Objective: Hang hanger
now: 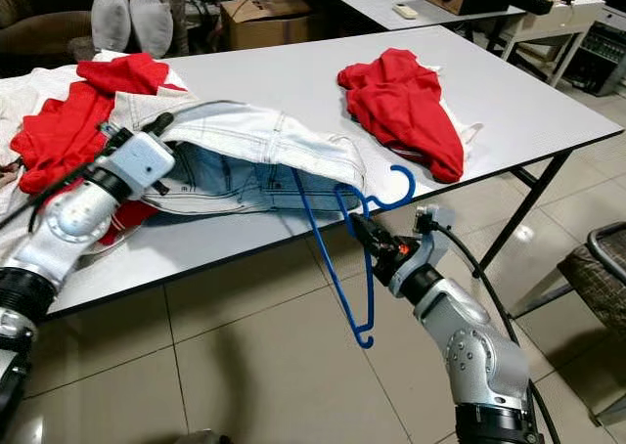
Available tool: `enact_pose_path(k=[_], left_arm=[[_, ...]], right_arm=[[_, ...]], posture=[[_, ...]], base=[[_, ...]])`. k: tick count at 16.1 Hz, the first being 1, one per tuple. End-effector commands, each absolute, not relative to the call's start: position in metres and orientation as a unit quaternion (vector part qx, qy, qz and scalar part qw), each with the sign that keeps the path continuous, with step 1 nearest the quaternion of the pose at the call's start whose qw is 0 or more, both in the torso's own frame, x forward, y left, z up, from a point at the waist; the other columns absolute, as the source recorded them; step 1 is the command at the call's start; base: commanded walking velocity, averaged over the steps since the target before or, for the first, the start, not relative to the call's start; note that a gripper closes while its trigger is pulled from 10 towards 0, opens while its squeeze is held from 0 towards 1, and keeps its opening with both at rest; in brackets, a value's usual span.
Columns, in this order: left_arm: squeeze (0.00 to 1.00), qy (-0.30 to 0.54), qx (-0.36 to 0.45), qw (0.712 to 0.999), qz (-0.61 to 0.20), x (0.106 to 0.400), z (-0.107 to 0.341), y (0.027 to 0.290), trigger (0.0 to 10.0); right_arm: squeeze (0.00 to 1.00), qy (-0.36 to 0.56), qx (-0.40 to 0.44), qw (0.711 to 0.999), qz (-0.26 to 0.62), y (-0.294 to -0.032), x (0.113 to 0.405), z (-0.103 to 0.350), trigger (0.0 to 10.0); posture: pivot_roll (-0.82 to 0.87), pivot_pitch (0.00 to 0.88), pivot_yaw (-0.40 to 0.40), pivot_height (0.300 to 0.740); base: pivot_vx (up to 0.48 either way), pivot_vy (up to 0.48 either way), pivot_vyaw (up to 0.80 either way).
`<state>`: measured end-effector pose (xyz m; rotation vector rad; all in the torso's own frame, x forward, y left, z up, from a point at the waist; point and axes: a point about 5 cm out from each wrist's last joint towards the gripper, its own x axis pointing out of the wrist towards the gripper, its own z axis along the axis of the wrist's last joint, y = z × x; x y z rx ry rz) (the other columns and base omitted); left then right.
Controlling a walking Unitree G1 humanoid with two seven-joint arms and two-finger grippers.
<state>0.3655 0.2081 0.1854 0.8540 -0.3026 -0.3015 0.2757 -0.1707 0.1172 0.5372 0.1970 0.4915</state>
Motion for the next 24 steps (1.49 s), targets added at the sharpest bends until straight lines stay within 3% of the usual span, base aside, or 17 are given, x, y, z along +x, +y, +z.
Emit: enact_pose_path(k=[1, 3, 4, 5, 9, 12, 13, 14, 24], left_arm=[[0.0, -0.142, 0.392, 0.898, -0.14, 0.366, 0.193, 0.216, 0.0], [0.0, -0.129, 0.346, 0.917, -0.147, 0.365, 0.19, 0.216, 0.0], [0.0, -0.121, 0.292, 0.937, -0.147, 0.364, 0.187, 0.215, 0.0], [0.0, -0.093, 0.183, 0.969, -0.137, 0.361, 0.176, 0.212, 0.0], [0.0, -0.086, 0.085, 0.988, -0.1, 0.346, 0.167, 0.212, 0.0], [0.0, -0.067, 0.043, 0.991, -0.107, 0.335, 0.164, 0.207, 0.0], [0.0, -0.052, -0.014, 0.988, -0.147, 0.324, 0.157, 0.189, 3.3], [0.0, -0.04, -0.022, 0.987, -0.156, 0.319, 0.15, 0.182, 10.0], [0.0, -0.008, -0.001, 0.993, -0.116, 0.309, 0.135, 0.161, 10.0]], right_arm=[[0.0, 0.081, 0.254, 0.942, 0.206, -0.186, 0.276, 0.124, 10.0], [0.0, 0.079, 0.238, 0.95, 0.187, -0.19, 0.276, 0.124, 10.0], [0.0, 0.077, 0.218, 0.958, 0.169, -0.192, 0.277, 0.124, 10.0], [0.0, 0.083, 0.161, 0.972, 0.149, -0.189, 0.281, 0.124, 10.0], [0.0, 0.084, 0.121, 0.98, 0.133, -0.178, 0.286, 0.13, 10.0], [0.0, 0.067, 0.147, 0.975, 0.155, -0.176, 0.289, 0.136, 10.0], [0.0, 0.052, 0.126, 0.983, 0.12, -0.18, 0.291, 0.137, 10.0], [0.0, 0.048, 0.12, 0.987, 0.094, -0.181, 0.291, 0.136, 10.0], [0.0, 0.041, 0.079, 0.99, 0.11, -0.164, 0.286, 0.133, 10.0]], posture=[[-0.09, 0.0, -0.007, 0.74], [-0.09, 0.0, -0.004, 0.74], [-0.1, 0.0, 0.004, 0.74], [-0.1, 0.0, 0.002, 0.74], [-0.09, 0.0, -0.031, 0.74], [-0.08, 0.0, -0.044, 0.74], [-0.09, 0.0, -0.041, 0.74], [-0.09, 0.0, -0.035, 0.74], [-0.09, 0.0, -0.041, 0.74]], base=[[0.0, 0.0, 0.0], [0.0, 0.0, 0.0], [0.0, 0.0, 0.0], [0.0, 0.0, 0.0], [0.0, 0.0, 0.0], [0.0, 0.0, 0.0], [0.0, 0.0, 0.0], [0.0, 0.0, 0.0], [0.105, 0.0, 0.0]])
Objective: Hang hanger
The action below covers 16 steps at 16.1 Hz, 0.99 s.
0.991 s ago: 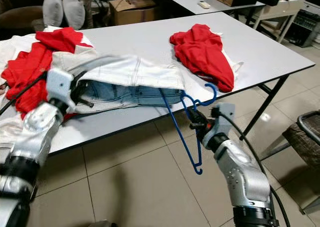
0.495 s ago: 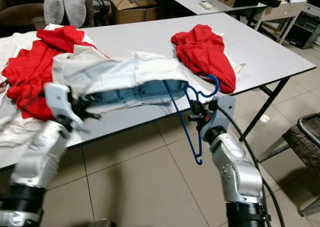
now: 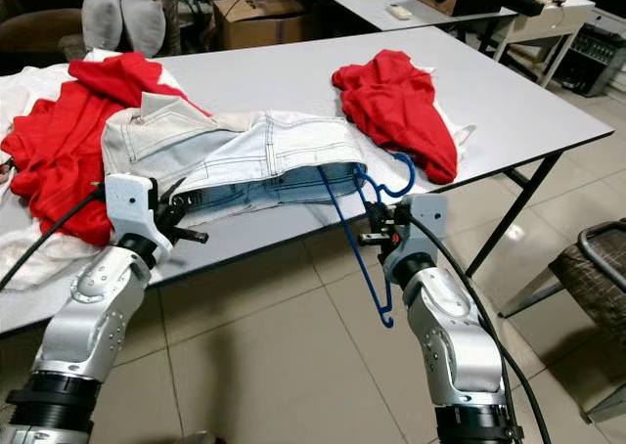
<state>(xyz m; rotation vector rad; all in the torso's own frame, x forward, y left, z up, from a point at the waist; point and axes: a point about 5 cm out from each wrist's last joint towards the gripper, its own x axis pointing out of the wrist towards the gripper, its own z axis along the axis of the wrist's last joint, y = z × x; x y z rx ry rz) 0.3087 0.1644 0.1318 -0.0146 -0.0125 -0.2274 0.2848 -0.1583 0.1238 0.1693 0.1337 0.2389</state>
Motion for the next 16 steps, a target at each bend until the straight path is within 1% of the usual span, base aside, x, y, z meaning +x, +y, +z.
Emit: enact_pose_path(k=[1, 3, 9, 11, 12, 13, 16], left_arm=[[0.0, -0.009, -0.002, 0.993, -0.115, 0.31, 0.135, 0.16, 10.0], [0.0, -0.013, 0.0, 0.992, -0.123, 0.309, 0.137, 0.155, 10.0], [0.0, -0.015, 0.001, 0.991, -0.132, 0.311, 0.139, 0.148, 10.0], [0.0, -0.014, 0.001, 0.991, -0.134, 0.311, 0.14, 0.148, 10.0], [0.0, -0.014, 0.001, 0.991, -0.134, 0.311, 0.14, 0.148, 10.0], [0.0, -0.014, 0.002, 0.991, -0.137, 0.311, 0.14, 0.147, 10.0], [0.0, -0.013, 0.002, 0.99, -0.14, 0.312, 0.14, 0.146, 10.0]], right_arm=[[0.0, 0.041, 0.073, 0.99, 0.111, -0.163, 0.286, 0.134, 10.0], [0.0, 0.037, 0.051, 0.991, 0.121, -0.161, 0.286, 0.135, 10.0], [0.0, 0.03, 0.017, 0.989, 0.144, -0.156, 0.285, 0.136, 10.0], [0.0, 0.017, -0.017, 0.994, 0.109, -0.164, 0.287, 0.137, 10.0], [0.0, 0.016, -0.022, 0.994, 0.107, -0.164, 0.287, 0.137, 10.0], [0.0, 0.024, 0.008, 0.995, 0.1, -0.169, 0.286, 0.135, 10.0], [0.0, 0.008, 0.026, 0.995, 0.096, -0.171, 0.284, 0.14, 10.0]], posture=[[-0.09, 0.0, -0.041, 0.74], [-0.09, 0.0, -0.04, 0.74], [-0.1, 0.0, -0.024, 0.74], [-0.1, 0.0, -0.023, 0.74], [-0.1, 0.0, -0.023, 0.74], [-0.1, 0.0, -0.021, 0.74], [-0.1, 0.0, -0.02, 0.74]], base=[[0.304, 0.0, 0.0], [0.326, 0.0, 0.0], [0.364, 0.0, 0.8], [0.373, 0.0, 0.8], [0.375, 0.0, 0.0], [0.375, 0.0, 0.0], [0.375, 0.0, 0.0]])
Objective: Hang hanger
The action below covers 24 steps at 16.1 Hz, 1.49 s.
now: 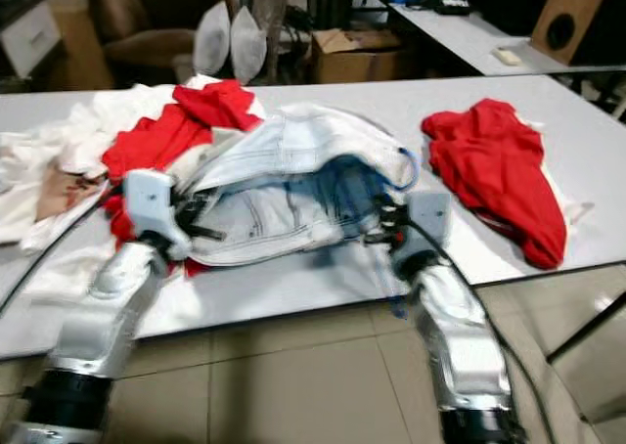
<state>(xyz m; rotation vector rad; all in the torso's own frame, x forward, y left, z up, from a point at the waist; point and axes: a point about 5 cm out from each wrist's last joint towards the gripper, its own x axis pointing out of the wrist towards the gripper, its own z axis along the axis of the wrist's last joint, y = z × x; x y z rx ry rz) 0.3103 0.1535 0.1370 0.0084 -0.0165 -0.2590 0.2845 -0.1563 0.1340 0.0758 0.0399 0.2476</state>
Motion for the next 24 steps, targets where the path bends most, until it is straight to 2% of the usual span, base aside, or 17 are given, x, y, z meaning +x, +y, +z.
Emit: enact_pose_path(k=[1, 3, 5, 7, 8, 10, 11, 13, 14, 15, 17, 19, 20, 22, 24], left_arm=[[0.0, -0.012, 0.006, 0.99, -0.144, 0.313, 0.141, 0.144, 10.0], [0.0, -0.015, 0.009, 0.986, -0.163, 0.312, 0.142, 0.14, 10.0], [0.0, -0.031, 0.041, 0.981, -0.189, 0.317, 0.151, 0.14, 10.0], [0.0, -0.034, 0.042, 0.98, -0.19, 0.325, 0.16, 0.143, 9.7], [0.0, -0.043, 0.047, 0.978, -0.198, 0.33, 0.17, 0.145, 8.4], [0.0, -0.066, 0.06, 0.972, -0.217, 0.335, 0.191, 0.147, 8.5], [0.0, -0.072, 0.064, 0.971, -0.219, 0.336, 0.196, 0.148, 9.1], [0.0, -0.088, 0.074, 0.971, -0.21, 0.343, 0.215, 0.156, 9.0], [0.0, -0.104, 0.066, 0.972, -0.198, 0.347, 0.228, 0.161, 7.8], [0.0, -0.11, 0.061, 0.973, -0.194, 0.348, 0.232, 0.163, 7.8], [0.0, -0.148, 0.074, 0.974, -0.157, 0.357, 0.262, 0.18, 4.4], [0.0, -0.189, 0.089, 0.97, -0.124, 0.359, 0.291, 0.197, 3.5], [0.0, -0.196, 0.092, 0.969, -0.122, 0.359, 0.297, 0.2, 3.5], [0.0, -0.196, 0.112, 0.958, -0.176, 0.35, 0.311, 0.198, 4.1], [0.0, -0.133, 0.151, 0.941, -0.272, 0.339, 0.287, 0.174, 4.5]], right_arm=[[0.0, 0.01, 0.057, 0.992, 0.108, -0.169, 0.283, 0.141, 10.0], [0.0, 0.0, 0.083, 0.989, 0.123, -0.167, 0.282, 0.143, 10.0], [0.0, 0.018, 0.154, 0.979, 0.134, -0.164, 0.284, 0.143, 10.0], [0.0, 0.022, 0.133, 0.981, 0.139, -0.164, 0.285, 0.144, 10.0], [0.0, 0.036, 0.11, 0.984, 0.132, -0.165, 0.287, 0.143, 10.0], [0.0, 0.065, 0.107, 0.987, 0.105, -0.17, 0.292, 0.14, 10.0], [0.0, 0.072, 0.114, 0.986, 0.095, -0.172, 0.293, 0.14, 10.0], [0.0, 0.044, 0.147, 0.984, 0.093, -0.176, 0.298, 0.153, 10.0], [0.0, 0.033, 0.157, 0.982, 0.094, -0.179, 0.303, 0.163, 10.0], [0.0, 0.028, 0.158, 0.983, 0.094, -0.179, 0.305, 0.167, 10.0], [0.0, -0.036, 0.159, 0.979, 0.125, -0.183, 0.323, 0.214, 10.0], [0.0, -0.107, 0.179, 0.965, 0.156, -0.188, 0.332, 0.262, 10.0], [0.0, -0.118, 0.189, 0.961, 0.161, -0.19, 0.333, 0.268, 10.0], [0.0, -0.081, 0.2, 0.965, 0.152, -0.195, 0.336, 0.254, 10.0], [0.0, 0.013, 0.188, 0.974, 0.129, -0.188, 0.334, 0.216, 10.0]], posture=[[-0.1, 0.0, -0.026, 0.74], [-0.1, 0.0, -0.029, 0.74], [-0.09, 0.0, -0.033, 0.74], [-0.09, 0.0, -0.031, 0.74], [-0.09, 0.0, -0.028, 0.74], [-0.09, 0.0, -0.026, 0.74], [-0.09, 0.0, -0.027, 0.74], [-0.09, 0.0, -0.03, 0.74], [-0.08, 0.0, -0.028, 0.74], [-0.08, 0.0, -0.027, 0.74], [-0.08, 0.0, -0.018, 0.74], [-0.08, 0.0, -0.026, 0.74], [-0.08, 0.0, -0.026, 0.74], [-0.07, 0.0, -0.036, 0.74], [-0.06, 0.0, -0.038, 0.74]], base=[[0.322, 0.0, 0.0], [0.0, 0.0, 0.0], [0.0, 0.0, 0.0], [0.0, 0.0, 0.0], [0.0, 0.0, 0.0], [0.0, 0.0, 0.0], [0.0, 0.0, 0.0], [0.0, 0.0, 0.0], [0.0, 0.0, 0.0], [0.0, 0.0, 0.0], [0.0, 0.0, 0.0], [0.0, 0.0, 0.0], [0.0, 0.0, 0.0], [0.0, 0.0, 0.0], [0.0, 0.0, 0.0]])
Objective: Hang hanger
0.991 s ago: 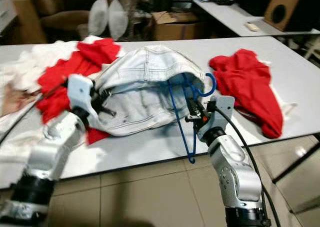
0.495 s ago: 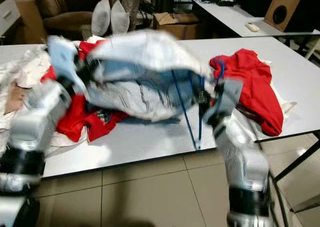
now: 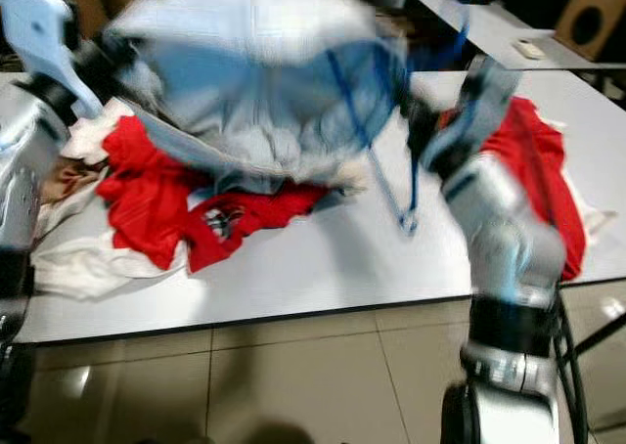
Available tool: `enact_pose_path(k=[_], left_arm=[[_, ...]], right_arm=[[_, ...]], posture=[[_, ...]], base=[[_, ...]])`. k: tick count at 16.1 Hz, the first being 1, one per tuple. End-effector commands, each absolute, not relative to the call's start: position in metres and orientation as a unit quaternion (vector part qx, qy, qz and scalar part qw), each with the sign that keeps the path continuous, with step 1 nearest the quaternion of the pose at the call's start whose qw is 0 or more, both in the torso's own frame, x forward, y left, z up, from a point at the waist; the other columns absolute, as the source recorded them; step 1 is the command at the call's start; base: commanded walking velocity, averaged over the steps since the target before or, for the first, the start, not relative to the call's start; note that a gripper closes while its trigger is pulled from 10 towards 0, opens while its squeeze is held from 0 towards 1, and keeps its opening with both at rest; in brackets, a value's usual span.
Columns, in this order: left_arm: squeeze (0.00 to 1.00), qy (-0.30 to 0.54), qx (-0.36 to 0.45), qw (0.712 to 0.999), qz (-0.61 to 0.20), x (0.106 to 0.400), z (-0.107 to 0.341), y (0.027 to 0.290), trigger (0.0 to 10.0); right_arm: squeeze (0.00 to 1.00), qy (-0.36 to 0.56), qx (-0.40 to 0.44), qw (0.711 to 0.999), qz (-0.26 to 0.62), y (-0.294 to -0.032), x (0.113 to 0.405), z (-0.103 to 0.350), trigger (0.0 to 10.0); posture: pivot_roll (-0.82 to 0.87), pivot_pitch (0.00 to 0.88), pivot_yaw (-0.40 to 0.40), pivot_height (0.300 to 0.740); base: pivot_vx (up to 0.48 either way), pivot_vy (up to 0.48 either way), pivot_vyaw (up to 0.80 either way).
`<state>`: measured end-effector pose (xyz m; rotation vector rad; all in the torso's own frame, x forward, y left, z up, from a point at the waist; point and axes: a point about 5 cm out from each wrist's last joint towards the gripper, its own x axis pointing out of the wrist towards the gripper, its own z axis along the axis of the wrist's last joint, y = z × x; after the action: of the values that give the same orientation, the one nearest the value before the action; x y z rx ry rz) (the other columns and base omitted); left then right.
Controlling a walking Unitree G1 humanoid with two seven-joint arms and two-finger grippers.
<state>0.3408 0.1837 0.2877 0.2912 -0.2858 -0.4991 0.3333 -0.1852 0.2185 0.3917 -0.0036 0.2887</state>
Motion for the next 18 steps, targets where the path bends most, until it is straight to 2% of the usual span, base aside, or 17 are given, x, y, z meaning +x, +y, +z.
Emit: enact_pose_path(k=[1, 2, 5, 6, 7, 8, 14, 15, 18], left_arm=[[0.0, -0.106, 0.143, 0.938, -0.297, 0.336, 0.269, 0.163, 4.4], [0.0, -0.07, 0.123, 0.947, -0.289, 0.337, 0.246, 0.151, 3.8], [0.0, -0.049, 0.1, 0.953, -0.283, 0.338, 0.231, 0.139, 2.0], [0.0, -0.048, 0.1, 0.956, -0.273, 0.339, 0.231, 0.141, 1.8], [0.0, -0.054, 0.105, 0.961, -0.252, 0.343, 0.235, 0.147, 0.6], [0.0, -0.058, 0.106, 0.962, -0.244, 0.344, 0.237, 0.149, 0.1], [0.0, -0.123, 0.068, 0.965, -0.223, 0.351, 0.267, 0.15, 0.5], [0.0, -0.143, 0.046, 0.962, -0.226, 0.353, 0.277, 0.149, 1.2], [0.0, -0.157, 0.028, 0.96, -0.228, 0.355, 0.283, 0.148, 1.3]], right_arm=[[0.0, 0.05, 0.191, 0.972, 0.124, -0.183, 0.331, 0.2, 10.0], [0.0, 0.073, 0.211, 0.967, 0.12, -0.176, 0.323, 0.184, 10.0], [0.0, 0.078, 0.246, 0.959, 0.114, -0.172, 0.313, 0.173, 10.0], [0.0, 0.082, 0.262, 0.955, 0.108, -0.172, 0.309, 0.17, 10.0], [0.0, 0.095, 0.29, 0.947, 0.105, -0.171, 0.302, 0.165, 10.0], [0.0, 0.104, 0.301, 0.942, 0.105, -0.169, 0.298, 0.162, 10.0], [0.0, 0.155, 0.309, 0.933, 0.1, -0.16, 0.275, 0.142, 10.0], [0.0, 0.165, 0.288, 0.938, 0.103, -0.159, 0.272, 0.138, 10.0], [0.0, 0.147, 0.237, 0.953, 0.119, -0.158, 0.273, 0.143, 10.0]], posture=[[-0.06, 0.0, -0.037, 0.74], [-0.07, 0.0, -0.03, 0.74], [-0.07, 0.0, -0.016, 0.74], [-0.07, 0.0, -0.003, 0.74], [-0.07, 0.0, 0.003, 0.74], [-0.07, 0.0, 0.008, 0.74], [-0.08, 0.0, 0.015, 0.74], [-0.07, 0.0, 0.012, 0.74], [-0.07, 0.0, 0.012, 0.74]], base=[[0.0, 0.0, 0.0], [0.0, 0.0, 0.0], [0.0, 0.0, 0.0], [0.0, 0.0, 0.0], [0.0, 0.0, 0.0], [0.0, 0.0, 0.0], [0.0, 0.0, 0.0], [0.0, 0.0, 0.0], [0.0, 0.0, 0.0]])
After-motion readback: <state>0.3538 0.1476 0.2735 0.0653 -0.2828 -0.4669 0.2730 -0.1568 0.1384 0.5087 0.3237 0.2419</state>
